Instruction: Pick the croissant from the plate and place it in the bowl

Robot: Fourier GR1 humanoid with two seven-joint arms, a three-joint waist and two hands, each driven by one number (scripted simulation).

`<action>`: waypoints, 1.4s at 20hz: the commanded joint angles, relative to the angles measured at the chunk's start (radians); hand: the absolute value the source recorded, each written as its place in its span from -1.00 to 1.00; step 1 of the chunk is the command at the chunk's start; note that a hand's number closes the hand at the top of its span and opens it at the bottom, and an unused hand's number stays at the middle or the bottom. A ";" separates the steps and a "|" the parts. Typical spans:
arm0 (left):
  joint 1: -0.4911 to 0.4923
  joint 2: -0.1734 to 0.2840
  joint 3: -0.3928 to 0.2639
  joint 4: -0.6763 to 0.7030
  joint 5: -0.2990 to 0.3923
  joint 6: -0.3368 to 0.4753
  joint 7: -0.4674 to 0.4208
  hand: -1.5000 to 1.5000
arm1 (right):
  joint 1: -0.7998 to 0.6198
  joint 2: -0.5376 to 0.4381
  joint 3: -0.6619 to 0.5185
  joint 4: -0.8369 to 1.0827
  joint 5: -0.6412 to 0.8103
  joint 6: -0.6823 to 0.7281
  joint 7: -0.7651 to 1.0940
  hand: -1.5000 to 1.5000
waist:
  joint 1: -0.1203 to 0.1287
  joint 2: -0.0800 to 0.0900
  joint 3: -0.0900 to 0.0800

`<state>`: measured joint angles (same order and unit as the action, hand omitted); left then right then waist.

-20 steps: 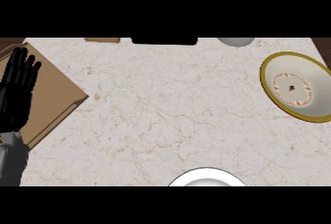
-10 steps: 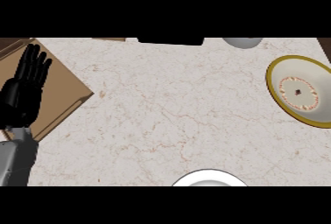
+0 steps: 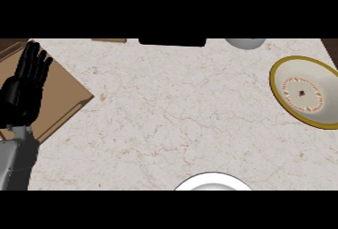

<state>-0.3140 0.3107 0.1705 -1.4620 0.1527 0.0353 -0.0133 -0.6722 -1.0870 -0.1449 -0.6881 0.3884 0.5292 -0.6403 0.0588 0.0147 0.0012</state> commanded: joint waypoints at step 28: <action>0.044 0.015 0.040 0.005 0.008 -0.044 -0.044 0.00 | -0.206 0.262 -0.230 0.524 -0.115 -0.219 -0.028 -1.00 | -0.015 0.010 0.003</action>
<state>-0.2848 0.3109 0.1951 -1.4838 0.1516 0.0214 -0.0174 -0.8818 -0.7674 -0.2952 -0.2031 0.3389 0.3226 -0.6519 0.0420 0.0187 0.0042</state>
